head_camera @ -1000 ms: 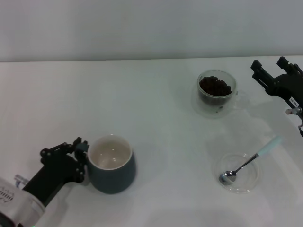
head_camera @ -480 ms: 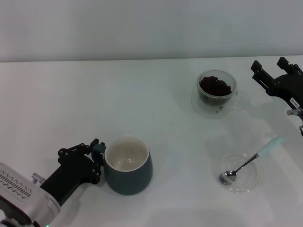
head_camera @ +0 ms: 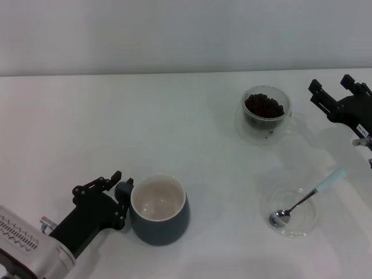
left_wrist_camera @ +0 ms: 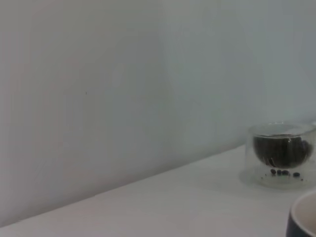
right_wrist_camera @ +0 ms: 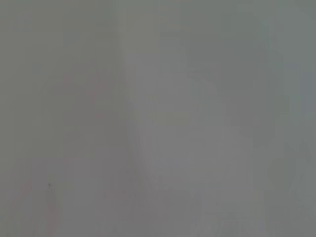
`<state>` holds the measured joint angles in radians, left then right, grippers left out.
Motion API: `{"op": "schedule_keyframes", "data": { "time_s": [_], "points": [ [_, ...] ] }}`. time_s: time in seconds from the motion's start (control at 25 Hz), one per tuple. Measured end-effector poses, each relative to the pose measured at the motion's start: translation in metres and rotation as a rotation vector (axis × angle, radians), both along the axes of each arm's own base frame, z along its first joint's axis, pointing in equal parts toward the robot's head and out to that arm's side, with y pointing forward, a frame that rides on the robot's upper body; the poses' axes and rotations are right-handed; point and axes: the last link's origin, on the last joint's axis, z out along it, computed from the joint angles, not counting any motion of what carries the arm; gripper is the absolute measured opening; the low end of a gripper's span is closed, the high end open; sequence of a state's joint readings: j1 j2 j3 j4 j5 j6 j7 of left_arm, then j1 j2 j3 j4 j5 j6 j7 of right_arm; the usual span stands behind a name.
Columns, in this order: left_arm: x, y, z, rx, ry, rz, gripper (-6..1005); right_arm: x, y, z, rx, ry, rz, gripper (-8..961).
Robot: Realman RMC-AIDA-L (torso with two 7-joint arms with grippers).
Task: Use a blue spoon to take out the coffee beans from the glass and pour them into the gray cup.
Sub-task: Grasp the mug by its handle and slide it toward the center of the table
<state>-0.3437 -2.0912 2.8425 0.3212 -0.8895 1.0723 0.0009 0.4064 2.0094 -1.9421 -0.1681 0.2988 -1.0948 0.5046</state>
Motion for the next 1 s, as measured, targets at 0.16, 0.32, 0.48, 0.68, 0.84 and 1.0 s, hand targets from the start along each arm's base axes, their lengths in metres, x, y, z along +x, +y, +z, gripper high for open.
{"op": "schedule_keyframes", "data": {
  "time_s": [0.16,0.32,0.48,0.68,0.84,1.0],
  "points": [
    [0.0,0.0,0.0,0.007,0.02,-0.012,163,0.0,0.0,0.0,0.002,0.001,0.0,844],
    [-0.001,-0.001,0.0,0.008,0.02,-0.011,358,0.0,0.0,0.001,0.004,0.002,0.001,844],
    [-0.003,-0.005,0.002,0.018,0.011,-0.008,493,0.0,0.0,0.001,0.006,0.004,-0.002,843],
    [-0.01,-0.015,0.007,0.037,-0.002,0.007,656,-0.001,0.001,0.001,0.009,0.007,0.001,843],
    [-0.015,-0.024,0.011,0.057,-0.016,0.016,784,0.0,0.001,0.002,0.013,0.026,-0.006,842],
    [-0.02,-0.036,0.017,0.089,-0.039,0.025,786,0.004,-0.001,0.007,0.004,0.102,-0.025,842]
  ]
}}
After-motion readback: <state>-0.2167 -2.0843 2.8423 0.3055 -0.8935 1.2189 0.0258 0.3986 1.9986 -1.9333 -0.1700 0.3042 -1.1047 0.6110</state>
